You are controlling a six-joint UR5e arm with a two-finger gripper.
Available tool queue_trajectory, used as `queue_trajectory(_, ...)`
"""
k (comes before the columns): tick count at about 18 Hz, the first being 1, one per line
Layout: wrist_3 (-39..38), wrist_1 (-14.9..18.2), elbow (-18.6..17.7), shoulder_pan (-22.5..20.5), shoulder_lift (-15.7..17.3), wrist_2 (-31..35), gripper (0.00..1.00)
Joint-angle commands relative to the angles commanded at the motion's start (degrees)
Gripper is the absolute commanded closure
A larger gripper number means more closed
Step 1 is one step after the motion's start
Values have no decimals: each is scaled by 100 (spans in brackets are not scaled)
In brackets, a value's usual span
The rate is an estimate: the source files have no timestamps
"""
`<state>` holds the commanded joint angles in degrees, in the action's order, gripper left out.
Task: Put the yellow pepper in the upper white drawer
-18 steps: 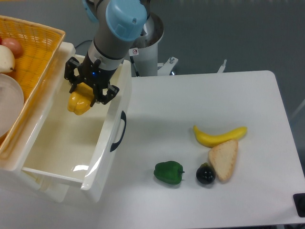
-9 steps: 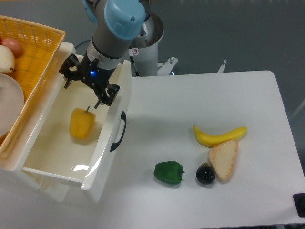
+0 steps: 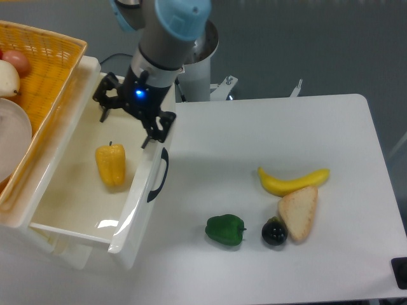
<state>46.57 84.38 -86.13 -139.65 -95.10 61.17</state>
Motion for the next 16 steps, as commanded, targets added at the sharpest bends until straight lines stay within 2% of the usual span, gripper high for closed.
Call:
queue_trajectory(3,579,-35,35,-290,0,245,0)
queue_trajectory(4,1086,-35,53,-378,-17,629,0)
queue_trajectory(6,1599,-26,79,-519,-26,922,0)
queue_trajectory(9,2048,-61,88,-721,-158,1019,0)
queue_trajectory(11,2347,-62,175,-730,-342,1343,0)
queue_trajectory(13,2549,-323,193,-730,-518,1712,0)
queue_trajectory(16,2585,-737,141,-730,-720,1889,0)
